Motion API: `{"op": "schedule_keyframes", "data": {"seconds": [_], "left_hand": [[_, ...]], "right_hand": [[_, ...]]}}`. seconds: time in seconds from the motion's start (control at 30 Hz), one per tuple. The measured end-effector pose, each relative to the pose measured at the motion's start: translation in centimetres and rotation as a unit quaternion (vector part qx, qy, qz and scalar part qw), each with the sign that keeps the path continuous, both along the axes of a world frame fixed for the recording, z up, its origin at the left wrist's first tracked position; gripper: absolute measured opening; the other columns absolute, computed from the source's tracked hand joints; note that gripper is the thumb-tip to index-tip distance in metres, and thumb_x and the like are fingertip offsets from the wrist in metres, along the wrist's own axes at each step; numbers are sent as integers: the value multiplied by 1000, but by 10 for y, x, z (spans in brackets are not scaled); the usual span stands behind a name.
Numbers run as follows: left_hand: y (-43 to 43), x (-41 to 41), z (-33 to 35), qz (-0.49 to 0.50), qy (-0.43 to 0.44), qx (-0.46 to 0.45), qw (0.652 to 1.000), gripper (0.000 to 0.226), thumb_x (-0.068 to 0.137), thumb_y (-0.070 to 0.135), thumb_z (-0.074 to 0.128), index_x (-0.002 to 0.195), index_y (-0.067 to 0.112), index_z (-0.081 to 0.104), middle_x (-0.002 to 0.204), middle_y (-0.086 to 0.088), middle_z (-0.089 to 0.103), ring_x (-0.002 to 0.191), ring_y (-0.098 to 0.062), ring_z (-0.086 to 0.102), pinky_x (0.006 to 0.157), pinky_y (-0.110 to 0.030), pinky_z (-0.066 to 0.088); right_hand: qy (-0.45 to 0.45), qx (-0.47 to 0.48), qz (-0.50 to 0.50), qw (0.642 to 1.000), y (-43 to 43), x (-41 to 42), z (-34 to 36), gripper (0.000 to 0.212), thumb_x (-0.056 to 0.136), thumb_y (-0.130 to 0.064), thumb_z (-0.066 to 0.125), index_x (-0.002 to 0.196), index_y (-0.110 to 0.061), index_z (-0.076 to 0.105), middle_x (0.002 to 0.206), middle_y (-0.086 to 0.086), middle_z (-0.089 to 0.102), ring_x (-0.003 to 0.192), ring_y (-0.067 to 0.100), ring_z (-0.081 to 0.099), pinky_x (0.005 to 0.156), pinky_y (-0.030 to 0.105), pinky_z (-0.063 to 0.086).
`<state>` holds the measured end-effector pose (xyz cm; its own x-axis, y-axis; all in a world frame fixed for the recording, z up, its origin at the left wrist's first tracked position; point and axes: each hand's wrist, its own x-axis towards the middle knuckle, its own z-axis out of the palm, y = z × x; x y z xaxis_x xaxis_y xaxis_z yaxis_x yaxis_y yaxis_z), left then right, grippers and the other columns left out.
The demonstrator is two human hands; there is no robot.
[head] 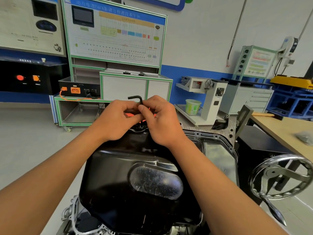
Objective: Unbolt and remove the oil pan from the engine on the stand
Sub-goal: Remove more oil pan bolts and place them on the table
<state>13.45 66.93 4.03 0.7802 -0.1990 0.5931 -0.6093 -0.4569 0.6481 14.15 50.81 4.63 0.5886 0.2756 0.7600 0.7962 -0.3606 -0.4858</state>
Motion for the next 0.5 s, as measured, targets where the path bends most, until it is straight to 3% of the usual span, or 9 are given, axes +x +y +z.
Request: {"op": "schedule_keyframes", "data": {"seconds": [0.1,0.13,0.2,0.27,0.4,0.5], "left_hand": [[1,2,0,-21,21,16,999,18,95,11,64,104,20,76,96,-5,77,98,-33,71,95,-50,53],[1,2,0,-23,22,13,999,19,95,11,64,104,22,77,96,-7,77,99,-33,71,96,-51,53],[0,1,0,-10,11,-5,1000,24,92,12,67,94,34,76,89,-2,78,89,-19,73,90,-36,56],[-2,-1,1,9,-6,-7,1000,23,88,13,72,84,35,76,81,-1,77,74,-8,65,76,-26,53],[-2,1,2,47,-21,17,999,22,82,6,77,69,21,67,61,1,64,58,-3,51,60,-21,43],[0,2,1,34,-12,10,999,17,83,5,76,73,16,67,67,-1,67,63,-6,57,67,-26,49]], "right_hand": [[11,-6,-6,1000,0,2,0,17,98,-8,59,93,-7,76,81,-1,53,79,15,54,73,27,45],[14,-3,-8,1000,1,1,0,16,97,-9,60,93,-8,76,81,-1,54,78,14,53,72,26,45],[24,19,-8,999,2,1,0,12,94,-13,67,89,-12,77,79,0,57,73,10,52,69,23,44],[17,53,-23,998,1,2,0,17,87,-17,77,71,-21,71,73,-5,57,65,4,51,64,15,40],[4,84,-33,996,1,3,-2,9,79,-15,84,80,-8,79,71,-10,59,60,-1,54,60,9,37],[-7,59,-19,998,2,0,-2,5,84,-11,79,85,-6,79,75,-2,63,64,1,53,63,11,39]]}}
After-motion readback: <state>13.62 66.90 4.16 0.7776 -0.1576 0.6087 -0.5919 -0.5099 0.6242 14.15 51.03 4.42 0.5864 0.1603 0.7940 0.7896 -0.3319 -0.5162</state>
